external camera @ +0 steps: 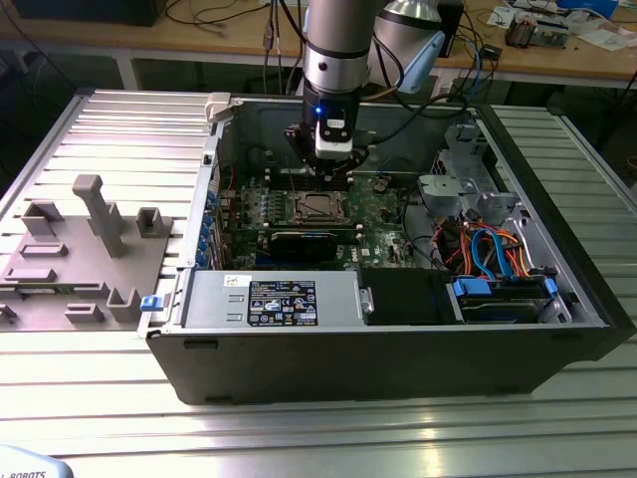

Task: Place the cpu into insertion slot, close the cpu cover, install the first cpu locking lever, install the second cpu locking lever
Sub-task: 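Install the first cpu locking lever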

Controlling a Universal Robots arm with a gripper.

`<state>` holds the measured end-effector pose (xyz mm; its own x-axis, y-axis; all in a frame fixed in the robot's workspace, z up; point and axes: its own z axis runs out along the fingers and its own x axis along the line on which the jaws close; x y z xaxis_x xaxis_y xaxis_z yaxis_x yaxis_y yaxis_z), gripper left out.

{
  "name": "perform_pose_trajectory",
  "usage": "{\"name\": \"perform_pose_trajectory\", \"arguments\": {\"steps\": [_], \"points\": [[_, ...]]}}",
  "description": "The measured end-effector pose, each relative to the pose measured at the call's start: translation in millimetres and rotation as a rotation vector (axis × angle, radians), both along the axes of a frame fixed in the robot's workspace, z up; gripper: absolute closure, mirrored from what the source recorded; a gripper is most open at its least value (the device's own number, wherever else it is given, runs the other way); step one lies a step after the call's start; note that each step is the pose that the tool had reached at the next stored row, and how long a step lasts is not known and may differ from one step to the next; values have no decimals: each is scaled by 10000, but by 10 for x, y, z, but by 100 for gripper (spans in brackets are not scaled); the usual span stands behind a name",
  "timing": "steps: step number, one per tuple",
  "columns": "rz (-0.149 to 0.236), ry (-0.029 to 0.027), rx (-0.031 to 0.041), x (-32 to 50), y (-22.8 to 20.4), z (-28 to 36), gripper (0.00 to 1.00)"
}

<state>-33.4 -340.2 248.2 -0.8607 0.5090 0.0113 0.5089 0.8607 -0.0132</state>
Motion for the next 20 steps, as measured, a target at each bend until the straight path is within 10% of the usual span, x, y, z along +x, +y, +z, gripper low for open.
{"name": "perform_pose_trajectory", "arguments": {"steps": [20], "points": [[228,0,1,0,0,0,89]]}}
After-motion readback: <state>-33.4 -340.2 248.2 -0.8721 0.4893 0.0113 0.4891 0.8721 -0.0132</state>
